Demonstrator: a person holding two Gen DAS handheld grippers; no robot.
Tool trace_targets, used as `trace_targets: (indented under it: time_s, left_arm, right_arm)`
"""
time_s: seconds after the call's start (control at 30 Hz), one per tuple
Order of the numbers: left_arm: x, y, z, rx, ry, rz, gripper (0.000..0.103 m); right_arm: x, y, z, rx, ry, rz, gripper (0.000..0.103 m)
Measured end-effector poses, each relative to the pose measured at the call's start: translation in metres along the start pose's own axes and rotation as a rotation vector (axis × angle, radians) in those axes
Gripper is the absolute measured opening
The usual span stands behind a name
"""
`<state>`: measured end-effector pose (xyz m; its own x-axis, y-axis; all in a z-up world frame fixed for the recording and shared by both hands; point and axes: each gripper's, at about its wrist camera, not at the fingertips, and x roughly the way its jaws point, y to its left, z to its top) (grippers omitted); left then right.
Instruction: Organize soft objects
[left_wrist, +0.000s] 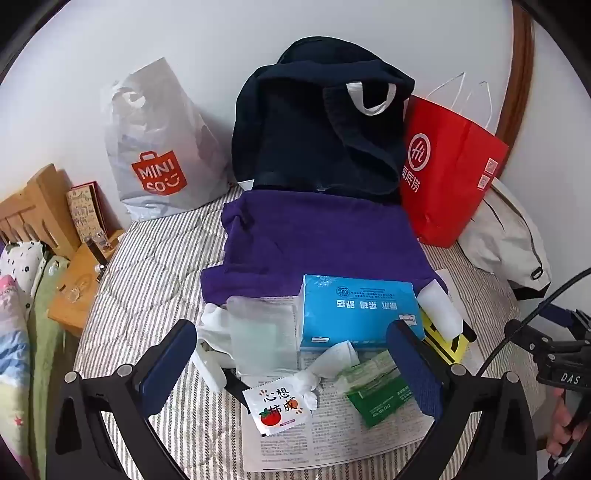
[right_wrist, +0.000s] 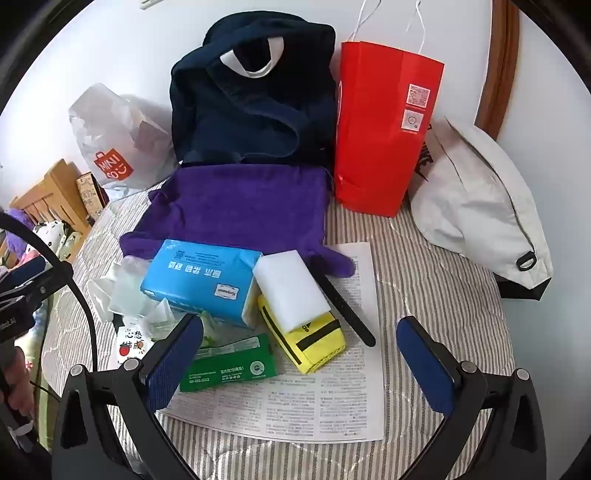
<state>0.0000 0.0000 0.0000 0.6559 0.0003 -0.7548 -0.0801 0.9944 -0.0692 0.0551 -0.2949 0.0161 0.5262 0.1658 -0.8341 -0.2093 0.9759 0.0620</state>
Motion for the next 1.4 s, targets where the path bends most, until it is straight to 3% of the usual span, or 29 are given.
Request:
trace_targets:
  time_s: [0.17, 0.37, 1.4]
  left_arm:
    - [-0.005, 0.002, -0.001, 0.0, -0.036, -0.015, 0.103]
    - [-0.014, -0.009, 0.004, 0.032, -0.037, 0.017, 0.103]
    - [-0.015, -0.004, 0.007, 0.057, -0.039, 0.034, 0.103]
  right_arm:
    - [-0.001, -0.001, 0.001, 0.006, -0.005, 0.006, 0.103]
    - [-0.004, -0.002, 0.002, 0.005, -0.015, -0.009, 0.103]
    - [-0.014, 0.006, 0.001, -0.027, -0.026, -0.016, 0.103]
